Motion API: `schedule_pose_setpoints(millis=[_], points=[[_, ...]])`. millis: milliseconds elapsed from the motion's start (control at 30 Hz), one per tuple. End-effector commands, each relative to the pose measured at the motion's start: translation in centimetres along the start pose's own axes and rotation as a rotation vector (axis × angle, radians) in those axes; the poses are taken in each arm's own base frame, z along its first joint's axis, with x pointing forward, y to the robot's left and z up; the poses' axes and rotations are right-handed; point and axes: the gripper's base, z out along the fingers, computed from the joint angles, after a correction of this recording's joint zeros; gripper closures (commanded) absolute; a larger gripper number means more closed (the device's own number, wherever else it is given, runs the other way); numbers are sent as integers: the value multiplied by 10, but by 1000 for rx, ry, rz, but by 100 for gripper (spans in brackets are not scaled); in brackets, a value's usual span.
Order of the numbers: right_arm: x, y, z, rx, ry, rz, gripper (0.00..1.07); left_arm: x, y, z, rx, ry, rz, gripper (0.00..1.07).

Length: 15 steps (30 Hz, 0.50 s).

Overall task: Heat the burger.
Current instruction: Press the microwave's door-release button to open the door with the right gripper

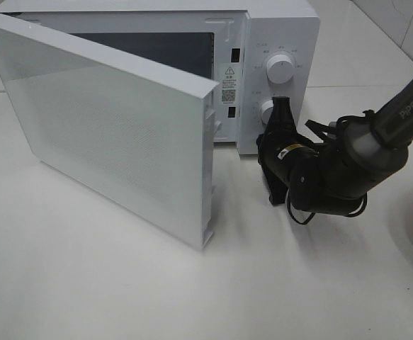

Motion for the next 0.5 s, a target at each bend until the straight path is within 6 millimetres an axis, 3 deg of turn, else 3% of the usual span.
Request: schedule_pose_setpoints(millis=[33,500], points=[[-16,57,10,-352,-78,18,107,1,0,-2,-1,-25,-4,9],[-10,53,11,-305,-28,20,107,1,0,-2,-1,-25,-4,9]])
